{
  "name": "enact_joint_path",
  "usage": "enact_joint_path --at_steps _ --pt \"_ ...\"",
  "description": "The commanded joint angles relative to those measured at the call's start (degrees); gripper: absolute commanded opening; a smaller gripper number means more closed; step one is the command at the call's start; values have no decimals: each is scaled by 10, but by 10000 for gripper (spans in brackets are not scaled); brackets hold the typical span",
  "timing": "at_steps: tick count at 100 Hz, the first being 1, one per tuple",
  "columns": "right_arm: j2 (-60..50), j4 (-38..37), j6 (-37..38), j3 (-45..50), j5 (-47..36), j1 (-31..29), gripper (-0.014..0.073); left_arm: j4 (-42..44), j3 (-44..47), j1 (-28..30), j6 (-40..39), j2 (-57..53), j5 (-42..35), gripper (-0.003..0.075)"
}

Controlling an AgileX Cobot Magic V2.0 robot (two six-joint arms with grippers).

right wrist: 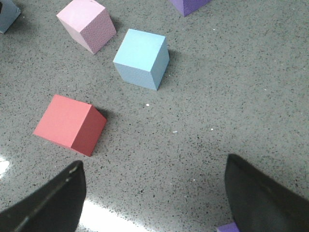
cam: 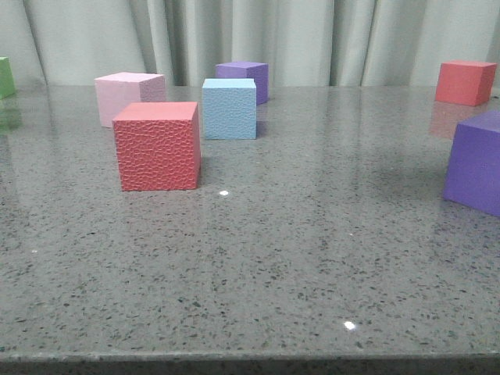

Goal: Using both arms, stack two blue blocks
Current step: 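Carry the held light blue cube above the placed light blue cube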

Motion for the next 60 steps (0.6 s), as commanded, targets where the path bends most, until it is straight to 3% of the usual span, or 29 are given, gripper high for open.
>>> enact_joint_path --at_steps 1,45,60 --pt "-17 -2 -8 -12 -31 0 587 -12 -34 1 -41 -32 -4 368" --pt "-20 -28 -8 3 -48 0 587 -11 -209 -23 -195 -33 174 368" --pt "-36 -29 -8 39 -78 0 587 -7 -242 -69 -231 -41 173 368"
